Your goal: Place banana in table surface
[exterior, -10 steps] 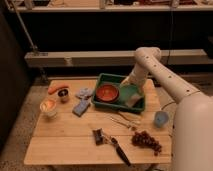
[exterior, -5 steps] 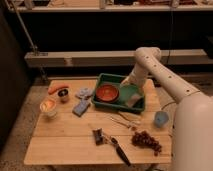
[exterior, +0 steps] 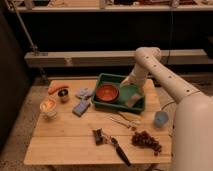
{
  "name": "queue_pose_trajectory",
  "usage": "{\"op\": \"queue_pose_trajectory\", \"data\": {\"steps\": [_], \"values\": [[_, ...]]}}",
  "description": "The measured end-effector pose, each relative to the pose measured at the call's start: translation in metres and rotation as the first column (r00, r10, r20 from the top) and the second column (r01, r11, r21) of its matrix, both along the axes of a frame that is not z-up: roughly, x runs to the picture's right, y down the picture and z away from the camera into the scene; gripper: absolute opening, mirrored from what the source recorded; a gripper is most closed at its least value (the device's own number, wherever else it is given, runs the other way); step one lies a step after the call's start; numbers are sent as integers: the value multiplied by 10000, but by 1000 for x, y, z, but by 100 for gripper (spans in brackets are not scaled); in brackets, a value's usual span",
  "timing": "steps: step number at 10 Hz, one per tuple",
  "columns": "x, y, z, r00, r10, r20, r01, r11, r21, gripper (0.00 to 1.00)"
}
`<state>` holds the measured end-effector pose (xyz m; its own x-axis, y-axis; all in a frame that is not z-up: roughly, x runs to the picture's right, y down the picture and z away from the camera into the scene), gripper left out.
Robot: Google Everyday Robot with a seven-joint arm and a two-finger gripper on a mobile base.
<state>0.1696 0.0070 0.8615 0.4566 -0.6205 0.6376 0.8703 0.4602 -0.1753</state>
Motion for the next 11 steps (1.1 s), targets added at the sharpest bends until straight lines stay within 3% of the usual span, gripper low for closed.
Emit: {"op": "queue_pose_trajectory", "data": {"steps": [9,11], "values": [[0,1,-1,10000,2,-45,-2,10000,-64,80],[-1,5,-16,9982,-75,-593,64,9998,-183,80]]}}
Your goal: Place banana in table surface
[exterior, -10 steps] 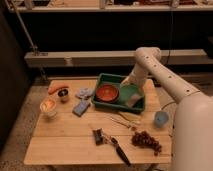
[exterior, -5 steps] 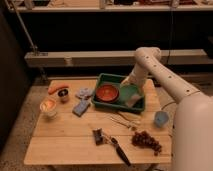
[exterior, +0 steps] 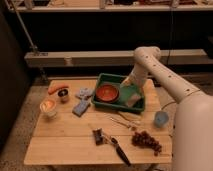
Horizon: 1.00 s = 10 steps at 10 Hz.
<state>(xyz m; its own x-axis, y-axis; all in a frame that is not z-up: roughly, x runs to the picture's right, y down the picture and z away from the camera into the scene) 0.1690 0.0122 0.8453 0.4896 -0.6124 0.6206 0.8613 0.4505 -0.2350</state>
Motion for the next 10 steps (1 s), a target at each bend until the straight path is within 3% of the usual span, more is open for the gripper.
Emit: {"op": "queue_pose_trajectory", "data": {"steps": [2,3,5,10], "values": [[7,15,-24,9951,-96,-980,110,9998,143,80],[6,24,-32,9929,-28,-1192,45,9999,143,80],[8,41,-45,9885,167,-1501,-147,9998,141,80],[8,43,-46,9878,176,-1550,-151,9997,171,80]]}}
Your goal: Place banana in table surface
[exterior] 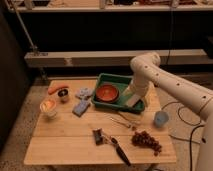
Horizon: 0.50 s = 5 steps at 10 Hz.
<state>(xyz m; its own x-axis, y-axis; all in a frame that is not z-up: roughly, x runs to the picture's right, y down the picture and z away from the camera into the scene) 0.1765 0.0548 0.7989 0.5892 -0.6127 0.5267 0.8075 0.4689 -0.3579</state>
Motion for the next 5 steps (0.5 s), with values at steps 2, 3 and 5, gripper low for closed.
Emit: {"op": "queue_pose_trajectory", "data": {"steps": [2,3,5], "values": [[-5,4,1,9990,-11,446,17,9999,-130,80],[-6,11,5,9955,-90,941,124,9993,-357,80],[-16,28,11,9729,-441,2269,593,9964,-603,80]]}}
